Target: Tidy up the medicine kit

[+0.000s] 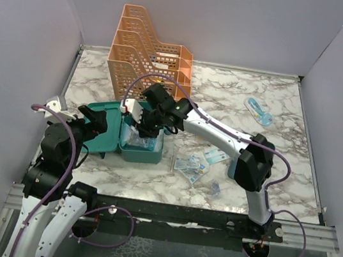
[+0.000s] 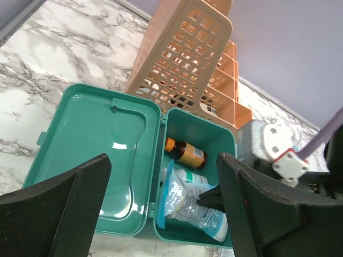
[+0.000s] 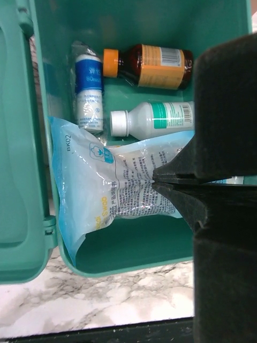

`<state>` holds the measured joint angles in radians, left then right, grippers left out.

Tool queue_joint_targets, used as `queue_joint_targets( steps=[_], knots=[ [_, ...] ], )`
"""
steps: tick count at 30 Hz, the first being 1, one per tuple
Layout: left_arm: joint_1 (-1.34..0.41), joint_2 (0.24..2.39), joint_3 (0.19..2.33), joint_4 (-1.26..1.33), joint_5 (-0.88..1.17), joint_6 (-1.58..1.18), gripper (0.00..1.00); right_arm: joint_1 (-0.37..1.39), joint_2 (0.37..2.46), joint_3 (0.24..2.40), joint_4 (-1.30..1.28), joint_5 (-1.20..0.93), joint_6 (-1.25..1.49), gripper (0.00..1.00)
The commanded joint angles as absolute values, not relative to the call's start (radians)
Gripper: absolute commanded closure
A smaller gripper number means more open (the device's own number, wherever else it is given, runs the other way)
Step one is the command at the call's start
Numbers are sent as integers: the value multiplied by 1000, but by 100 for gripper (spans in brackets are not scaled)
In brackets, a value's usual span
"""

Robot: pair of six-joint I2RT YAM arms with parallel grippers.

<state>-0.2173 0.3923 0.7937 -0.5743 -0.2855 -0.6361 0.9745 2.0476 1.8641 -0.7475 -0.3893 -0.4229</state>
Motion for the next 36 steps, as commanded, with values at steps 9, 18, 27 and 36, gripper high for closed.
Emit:
queue_joint_targets(
  steps=[9,18,27,36],
  knots=[
    [-217,388,817,-585,-316,-655,17,987,2154,1863,-779,-390,-446,99],
    [-218,380,803,-586,-313,-657,17,987,2177,1798,-648,-377,-447,99],
    [-218,374,798,-587,-313,-654,17,986,2248,1823,-641,-383,-469,99],
    [-217,370,797,-587,-314,-650,17,986,2254,1842,-637,-374,-435,80]
  ],
)
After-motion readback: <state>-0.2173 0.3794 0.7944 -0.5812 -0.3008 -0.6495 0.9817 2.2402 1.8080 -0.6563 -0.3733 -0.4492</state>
